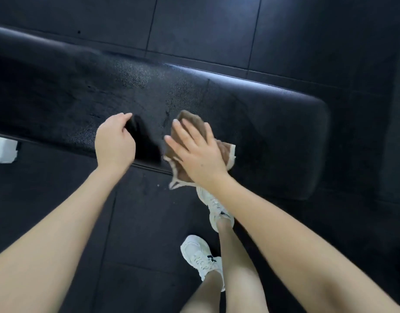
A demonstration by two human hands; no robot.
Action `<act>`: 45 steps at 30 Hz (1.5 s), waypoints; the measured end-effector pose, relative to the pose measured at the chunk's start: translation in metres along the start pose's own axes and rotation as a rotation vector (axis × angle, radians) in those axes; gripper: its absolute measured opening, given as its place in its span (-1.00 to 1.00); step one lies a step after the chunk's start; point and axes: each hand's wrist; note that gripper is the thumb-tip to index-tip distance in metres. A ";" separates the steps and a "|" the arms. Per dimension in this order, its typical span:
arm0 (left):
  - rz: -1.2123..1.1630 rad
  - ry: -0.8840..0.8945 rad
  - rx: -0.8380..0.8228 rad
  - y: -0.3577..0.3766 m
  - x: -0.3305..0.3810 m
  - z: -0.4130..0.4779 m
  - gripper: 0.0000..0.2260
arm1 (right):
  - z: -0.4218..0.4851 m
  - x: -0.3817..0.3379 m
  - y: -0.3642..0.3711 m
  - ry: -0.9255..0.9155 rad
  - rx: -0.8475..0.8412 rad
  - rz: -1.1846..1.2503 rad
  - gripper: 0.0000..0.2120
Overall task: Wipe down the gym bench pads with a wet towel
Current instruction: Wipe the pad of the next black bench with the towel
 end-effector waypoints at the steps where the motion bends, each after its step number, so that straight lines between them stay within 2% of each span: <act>1: 0.007 0.009 -0.014 0.001 0.001 -0.001 -0.59 | -0.025 0.023 -0.002 0.034 0.017 -0.019 -0.61; 5: 0.013 0.022 -0.027 0.005 0.008 -0.006 -0.58 | -0.098 0.085 -0.021 0.249 -0.010 -0.028 -0.59; 9: -0.020 0.017 -0.008 0.003 0.013 -0.006 -0.58 | -0.077 0.076 -0.040 0.350 0.032 0.005 -0.58; 13: 0.002 -0.040 0.053 0.001 -0.001 -0.003 -0.57 | -0.075 0.067 -0.032 0.508 -0.063 -0.078 -0.33; 15: 0.001 -0.124 0.083 0.000 -0.011 -0.001 -0.56 | -0.061 0.056 -0.022 0.537 -0.051 -0.040 -0.38; 19: -0.068 -0.194 0.171 -0.004 -0.017 0.005 -0.56 | 0.000 0.025 -0.005 0.375 0.090 0.096 -0.60; 22: -0.141 -0.213 0.266 -0.009 -0.017 0.015 -0.57 | 0.069 -0.013 0.006 0.165 0.120 0.129 -0.61; 25: -0.172 -0.183 0.263 -0.007 -0.018 0.027 -0.59 | 0.128 -0.049 0.015 -0.101 0.126 0.037 -0.63; 28: -0.178 -0.152 0.261 -0.003 -0.016 0.042 -0.61 | 0.150 -0.039 0.023 -0.226 0.142 0.027 -0.66; 30: -0.178 -0.132 0.271 0.000 -0.008 0.051 -0.61 | 0.150 -0.011 0.021 -0.175 0.101 0.028 -0.61; 32: -0.171 -0.097 0.248 0.005 0.004 0.057 -0.60 | 0.140 0.026 0.015 -0.045 0.091 0.041 -0.61; 35: -0.162 -0.062 0.189 0.013 0.026 0.061 -0.59 | 0.078 0.096 0.003 0.141 0.074 0.060 -0.63; 37: -0.157 -0.031 0.142 0.021 0.043 0.060 -0.60 | 0.033 0.131 -0.013 0.281 0.047 0.035 -0.54; 39: -0.148 0.010 0.097 0.028 0.059 0.059 -0.60 | 0.031 0.131 -0.021 0.433 0.034 0.041 -0.47; 40: -0.138 0.032 0.069 0.032 0.067 0.058 -0.60 | 0.044 0.124 -0.018 0.440 0.036 0.079 -0.50; 42: -0.079 0.105 -0.015 0.044 0.082 0.054 -0.61 | 0.078 0.109 -0.011 0.309 0.063 0.174 -0.62; 45: 0.196 0.218 -0.188 0.060 0.099 0.040 -0.65 | 0.080 0.117 -0.005 0.126 0.023 0.181 -0.62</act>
Point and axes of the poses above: each hand's wrist, its own z-axis towards the middle knuckle, its own y-axis out of the palm, x = y × z, and after that the axes turned 4 degrees about -z, right-handed
